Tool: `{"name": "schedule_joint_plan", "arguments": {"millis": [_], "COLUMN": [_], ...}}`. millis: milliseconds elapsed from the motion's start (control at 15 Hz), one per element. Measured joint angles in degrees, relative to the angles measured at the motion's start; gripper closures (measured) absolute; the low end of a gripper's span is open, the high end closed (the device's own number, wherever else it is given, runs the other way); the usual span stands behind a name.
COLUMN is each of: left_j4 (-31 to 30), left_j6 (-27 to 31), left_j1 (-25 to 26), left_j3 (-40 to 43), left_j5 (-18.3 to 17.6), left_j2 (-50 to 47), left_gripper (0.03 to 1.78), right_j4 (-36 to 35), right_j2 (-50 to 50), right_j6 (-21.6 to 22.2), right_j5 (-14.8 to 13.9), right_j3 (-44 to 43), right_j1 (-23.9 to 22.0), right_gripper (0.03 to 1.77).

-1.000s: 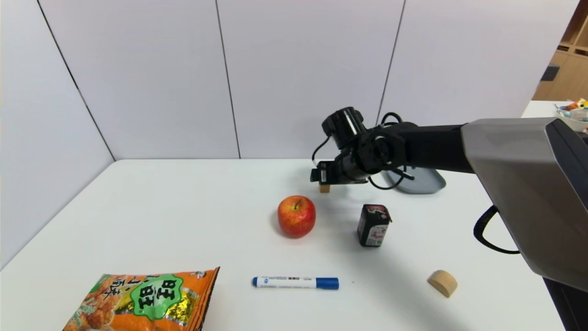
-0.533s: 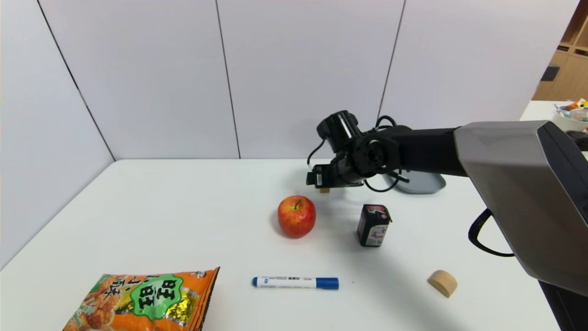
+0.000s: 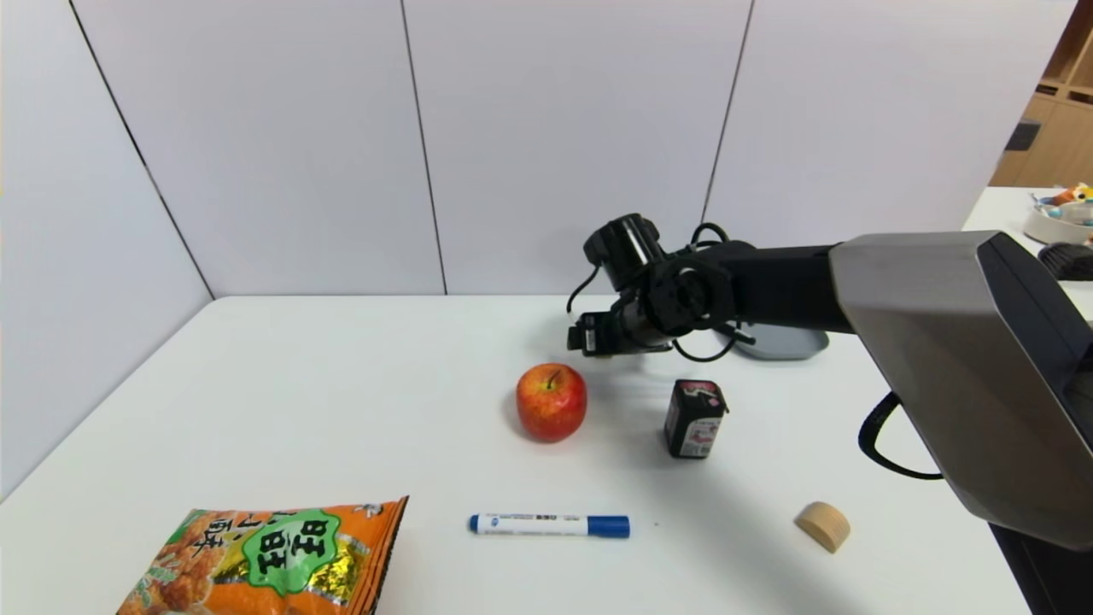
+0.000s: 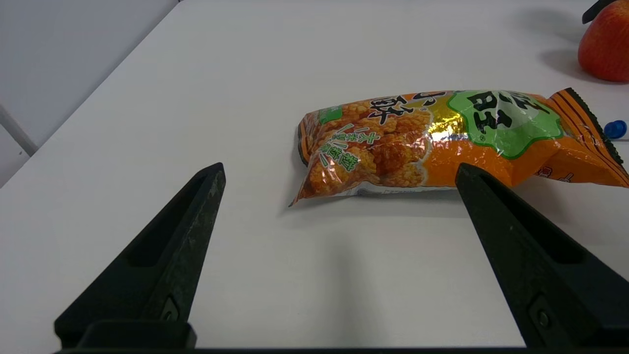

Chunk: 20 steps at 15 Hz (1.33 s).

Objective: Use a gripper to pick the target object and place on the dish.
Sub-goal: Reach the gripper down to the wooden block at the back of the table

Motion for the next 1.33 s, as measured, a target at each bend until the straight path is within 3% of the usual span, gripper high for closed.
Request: {"name": "schedule_joint_plan", "arguments": {"millis": [333, 1000, 1333], "left_j4": [0.0, 0.0, 0.0], "left_j6": [0.0, 0.0, 0.0], "left_j1": [0.0, 0.0, 0.0], "left_j3": [0.0, 0.0, 0.0], "left_j5": [0.0, 0.0, 0.0], "left_j2": [0.0, 0.0, 0.0], "left_gripper": [0.12, 0.12, 0.12], "right_j4": [0.2, 0.1, 0.2], "right_j2": [0.1, -0.1, -0.1], "right_j6": [-0.2, -0.5, -0.4], "right_j5": [-2.0, -1.5, -1.5], "right_j3": [0.0, 0.1, 0.1], "right_j1": [0.1, 0.2, 0.5], "right_gripper": [0.09, 0.09, 0.80]}}
